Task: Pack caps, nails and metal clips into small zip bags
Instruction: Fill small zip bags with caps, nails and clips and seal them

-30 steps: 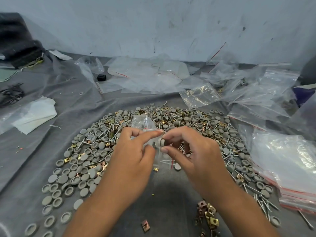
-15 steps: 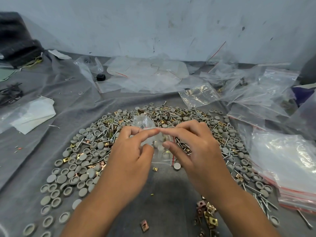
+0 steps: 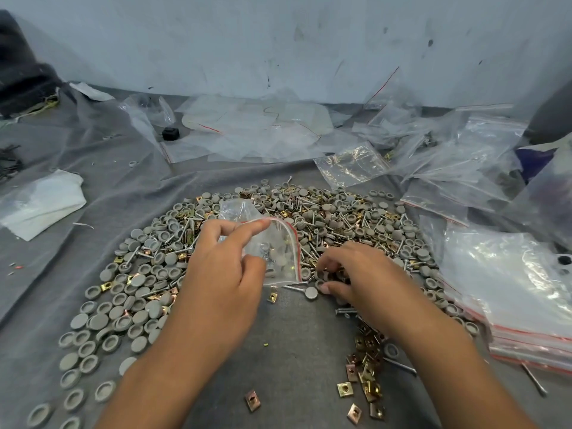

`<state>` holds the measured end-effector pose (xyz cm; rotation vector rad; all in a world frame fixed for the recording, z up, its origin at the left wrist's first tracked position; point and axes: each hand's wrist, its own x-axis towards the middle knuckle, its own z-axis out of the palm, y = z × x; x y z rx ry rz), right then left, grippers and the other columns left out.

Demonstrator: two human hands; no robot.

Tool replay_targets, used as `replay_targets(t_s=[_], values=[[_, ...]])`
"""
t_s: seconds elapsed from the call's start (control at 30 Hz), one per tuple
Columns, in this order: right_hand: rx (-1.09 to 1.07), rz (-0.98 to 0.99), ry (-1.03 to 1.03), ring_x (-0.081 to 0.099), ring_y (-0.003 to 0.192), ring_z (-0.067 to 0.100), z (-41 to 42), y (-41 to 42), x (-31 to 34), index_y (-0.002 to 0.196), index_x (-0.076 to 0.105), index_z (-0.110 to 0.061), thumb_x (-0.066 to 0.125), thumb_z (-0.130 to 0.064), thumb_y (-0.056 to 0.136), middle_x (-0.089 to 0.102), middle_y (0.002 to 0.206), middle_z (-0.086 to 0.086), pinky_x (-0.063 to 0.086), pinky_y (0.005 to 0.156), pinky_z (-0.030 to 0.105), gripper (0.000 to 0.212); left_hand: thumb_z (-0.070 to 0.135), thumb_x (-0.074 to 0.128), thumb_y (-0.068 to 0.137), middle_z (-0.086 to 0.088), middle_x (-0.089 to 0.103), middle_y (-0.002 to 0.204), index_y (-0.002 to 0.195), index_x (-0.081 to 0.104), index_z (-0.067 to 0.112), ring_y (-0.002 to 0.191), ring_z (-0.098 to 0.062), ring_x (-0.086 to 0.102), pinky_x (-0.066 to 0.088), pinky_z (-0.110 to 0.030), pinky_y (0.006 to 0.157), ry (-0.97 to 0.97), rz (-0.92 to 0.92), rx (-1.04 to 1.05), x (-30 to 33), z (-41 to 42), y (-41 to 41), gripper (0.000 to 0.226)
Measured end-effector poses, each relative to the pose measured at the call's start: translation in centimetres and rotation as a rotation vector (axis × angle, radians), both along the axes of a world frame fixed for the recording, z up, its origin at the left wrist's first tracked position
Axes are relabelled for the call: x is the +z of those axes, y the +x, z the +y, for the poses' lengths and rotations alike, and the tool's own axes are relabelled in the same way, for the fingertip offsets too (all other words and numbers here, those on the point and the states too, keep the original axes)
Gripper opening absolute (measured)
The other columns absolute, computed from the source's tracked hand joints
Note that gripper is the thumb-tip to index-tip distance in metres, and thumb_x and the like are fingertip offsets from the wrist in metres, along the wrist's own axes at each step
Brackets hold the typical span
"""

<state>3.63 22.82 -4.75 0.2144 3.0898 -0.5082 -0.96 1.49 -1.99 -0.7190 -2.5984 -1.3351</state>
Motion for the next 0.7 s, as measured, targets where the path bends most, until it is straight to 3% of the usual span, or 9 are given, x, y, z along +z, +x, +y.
replay_targets(t_s=[0.17,0.33,0.47,0.57,0.63,0.7], values=[[0.018,-0.064,-0.068,0.055,0.08,-0.003,0.4,0.0,-0.2,0.108,0.058,-0.046,0.075,-0.034,0.09,0.057,0.09,-0.022,0.056,0.076,0.033,0.028,0.011,0.046,0.093,0.017,0.043,0.106,0.134,0.06,0.031,0.07,0.0,0.054,0.04,-0.006,0.07,-0.003,0.004,0.007,0.1,-0.1,0.1,0.048],[0.043,-0.035,-0.065,0.053,0.085,-0.001,0.5,0.1,-0.2,0.095,0.053,-0.041,0.072,-0.036,0.091,0.056,0.093,-0.021,0.054,0.078,0.033,0.02,0.015,0.045,0.092,0.016,0.043,0.106,0.135,0.06,0.029,0.07,0.004,0.052,0.038,-0.005,0.067,-0.018,0.007,0.0,0.2,0.1,0.2,0.048],[0.043,-0.009,-0.103,0.056,0.084,0.0,0.5,0.4,0.1,0.095,0.055,-0.04,0.069,-0.037,0.094,0.057,0.094,-0.02,0.054,0.077,0.025,0.014,0.013,0.046,0.093,0.015,0.043,0.105,0.136,0.06,0.029,0.073,0.001,0.054,0.038,-0.005,0.068,-0.021,0.003,0.003,0.1,0.0,0.2,0.048],[0.019,0.227,-0.396,0.06,0.072,-0.001,-0.2,0.9,1.6,0.091,0.06,-0.037,0.07,-0.037,0.092,0.062,0.08,-0.014,0.047,0.06,0.012,0.01,0.011,0.046,0.092,0.017,0.042,0.105,0.135,0.061,0.028,0.081,0.002,0.053,0.036,-0.002,0.072,-0.025,0.01,0.006,0.0,0.1,0.1,0.048],[0.087,0.473,-0.508,0.057,0.072,0.004,-1.4,1.2,2.9,0.093,0.061,-0.035,0.07,-0.035,0.091,0.061,0.082,-0.017,0.042,0.061,0.01,0.009,0.012,0.046,0.091,0.017,0.041,0.105,0.135,0.061,0.027,0.084,0.005,0.051,0.034,-0.001,0.074,-0.031,0.014,0.002,0.0,0.2,0.0,0.049],[0.187,0.622,-0.474,0.055,0.076,0.005,-2.8,1.2,3.6,0.099,0.064,-0.031,0.071,-0.027,0.089,0.058,0.085,-0.02,0.04,0.067,0.009,0.013,0.014,0.046,0.091,0.016,0.042,0.105,0.135,0.061,0.028,0.082,0.008,0.05,0.034,-0.001,0.073,-0.033,0.013,-0.004,0.0,0.3,0.1,0.049]])
